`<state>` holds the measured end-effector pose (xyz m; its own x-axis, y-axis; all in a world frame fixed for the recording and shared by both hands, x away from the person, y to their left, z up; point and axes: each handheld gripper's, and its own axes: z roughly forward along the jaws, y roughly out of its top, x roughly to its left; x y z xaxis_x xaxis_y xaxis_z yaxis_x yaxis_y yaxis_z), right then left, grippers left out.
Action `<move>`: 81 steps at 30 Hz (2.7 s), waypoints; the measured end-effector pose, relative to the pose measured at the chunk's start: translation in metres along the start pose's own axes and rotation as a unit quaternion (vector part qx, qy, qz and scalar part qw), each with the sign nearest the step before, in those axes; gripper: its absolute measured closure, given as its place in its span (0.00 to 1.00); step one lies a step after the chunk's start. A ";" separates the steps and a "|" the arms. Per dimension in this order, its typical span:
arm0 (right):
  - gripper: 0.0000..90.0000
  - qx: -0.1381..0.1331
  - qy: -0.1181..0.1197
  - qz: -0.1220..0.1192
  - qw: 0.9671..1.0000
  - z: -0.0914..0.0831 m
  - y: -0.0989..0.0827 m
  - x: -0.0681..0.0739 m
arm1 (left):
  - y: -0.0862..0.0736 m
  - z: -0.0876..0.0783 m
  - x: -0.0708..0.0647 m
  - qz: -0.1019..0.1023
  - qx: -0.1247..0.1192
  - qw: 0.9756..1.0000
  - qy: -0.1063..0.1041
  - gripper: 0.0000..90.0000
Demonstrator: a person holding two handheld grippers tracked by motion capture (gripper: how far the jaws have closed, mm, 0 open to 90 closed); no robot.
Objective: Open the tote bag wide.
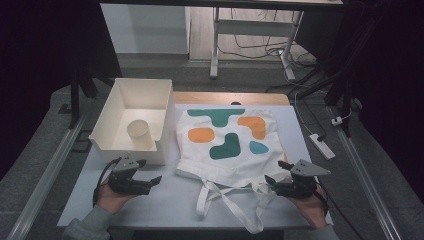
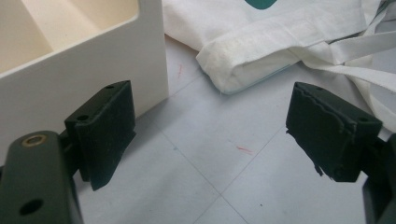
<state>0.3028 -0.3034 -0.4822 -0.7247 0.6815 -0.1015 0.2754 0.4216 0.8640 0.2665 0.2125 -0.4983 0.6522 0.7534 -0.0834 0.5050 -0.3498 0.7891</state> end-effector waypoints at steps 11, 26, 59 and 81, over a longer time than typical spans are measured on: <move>0.30 -0.006 -0.001 -0.004 1.000 -0.002 0.002 0.004 | 0.000 -0.001 -0.001 -0.002 -0.002 1.000 -0.002 0.19; 0.31 -0.009 0.002 -0.020 1.000 0.000 0.011 0.012 | -0.001 -0.003 0.002 0.000 -0.017 1.000 -0.008 0.20; 0.32 -0.001 0.077 -0.053 0.996 0.015 0.041 0.052 | -0.003 0.002 0.003 -0.008 -0.006 1.000 -0.007 0.20; 0.33 0.092 0.168 -0.108 0.976 0.062 0.070 0.112 | -0.004 0.006 0.004 -0.006 0.004 1.000 -0.009 0.20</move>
<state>0.2801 -0.1604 -0.4634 -0.9357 0.3441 -0.0776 0.1799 0.6549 0.7340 0.2705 0.2130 -0.5057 0.6556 0.7479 -0.1043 0.5179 -0.3448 0.7829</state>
